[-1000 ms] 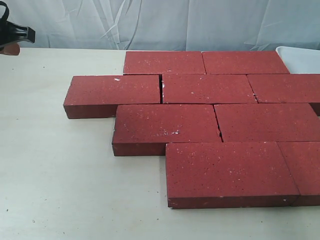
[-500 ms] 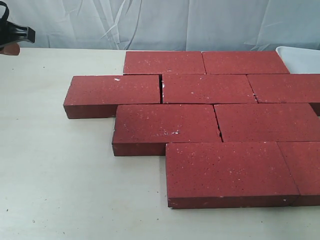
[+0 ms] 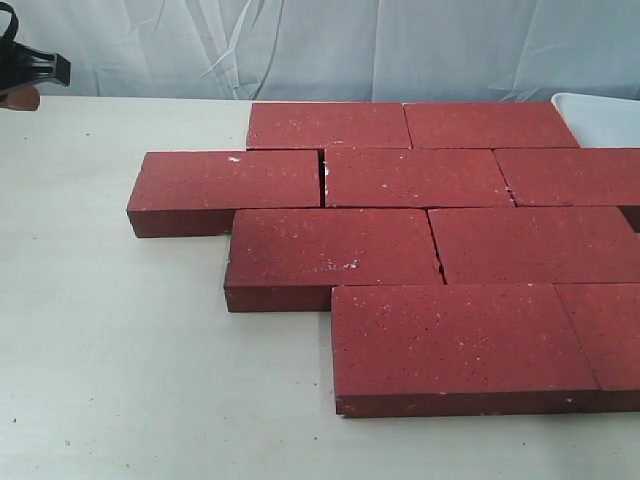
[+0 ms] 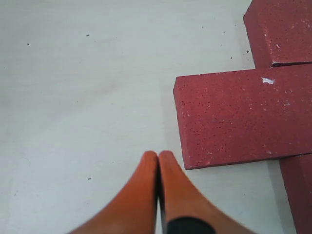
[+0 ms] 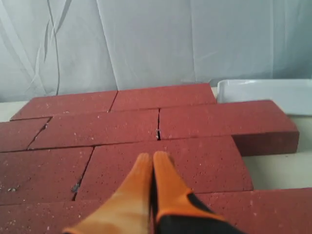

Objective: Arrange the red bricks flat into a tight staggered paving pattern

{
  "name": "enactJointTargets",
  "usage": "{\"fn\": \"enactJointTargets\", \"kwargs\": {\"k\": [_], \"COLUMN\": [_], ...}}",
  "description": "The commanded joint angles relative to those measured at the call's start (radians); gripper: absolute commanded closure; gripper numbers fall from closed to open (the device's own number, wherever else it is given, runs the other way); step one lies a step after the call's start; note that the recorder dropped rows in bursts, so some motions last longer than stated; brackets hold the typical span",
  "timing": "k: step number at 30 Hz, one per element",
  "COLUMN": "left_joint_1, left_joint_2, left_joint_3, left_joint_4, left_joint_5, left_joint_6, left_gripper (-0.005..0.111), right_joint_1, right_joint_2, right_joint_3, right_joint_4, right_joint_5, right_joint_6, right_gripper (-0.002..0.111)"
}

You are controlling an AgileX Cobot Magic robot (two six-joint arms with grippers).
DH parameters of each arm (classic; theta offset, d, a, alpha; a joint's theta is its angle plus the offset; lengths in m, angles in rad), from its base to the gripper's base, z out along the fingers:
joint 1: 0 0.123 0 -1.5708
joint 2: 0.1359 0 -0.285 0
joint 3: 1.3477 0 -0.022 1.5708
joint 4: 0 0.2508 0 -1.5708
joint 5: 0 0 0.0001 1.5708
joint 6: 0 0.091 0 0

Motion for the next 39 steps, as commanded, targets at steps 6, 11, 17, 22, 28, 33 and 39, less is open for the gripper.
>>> {"fn": "enactJointTargets", "kwargs": {"k": [6, 11, 17, 22, 28, 33, 39], "left_joint_1": [-0.006, -0.006, -0.006, -0.006, -0.006, -0.006, -0.006], "left_joint_2": [-0.011, -0.011, -0.011, -0.011, -0.011, -0.011, -0.011], "left_joint_3": [0.006, 0.006, 0.006, 0.006, 0.006, 0.006, 0.006], "left_joint_4": [-0.001, -0.001, -0.001, -0.001, -0.001, -0.001, -0.001], "left_joint_5": [-0.01, -0.01, -0.01, -0.01, -0.01, -0.01, -0.01], "left_joint_6": [-0.003, -0.003, -0.003, -0.003, -0.003, -0.003, -0.003], "left_gripper": [0.107, 0.107, 0.107, 0.107, 0.107, 0.107, 0.107], "right_joint_1": [-0.005, -0.005, -0.005, -0.005, -0.005, -0.005, -0.005], "right_joint_2": [-0.007, -0.007, -0.007, -0.007, -0.007, -0.007, -0.007], "right_joint_3": [0.087, 0.087, 0.087, 0.087, 0.087, 0.087, 0.087], "right_joint_4": [0.019, 0.017, 0.017, 0.017, 0.021, 0.021, 0.021], "right_joint_5": [-0.037, -0.04, -0.04, -0.04, -0.04, -0.04, -0.04], "right_joint_6": [-0.007, -0.007, -0.007, -0.007, -0.007, -0.007, -0.007], "right_gripper": [0.109, 0.109, 0.109, 0.109, 0.109, 0.109, 0.109]}}
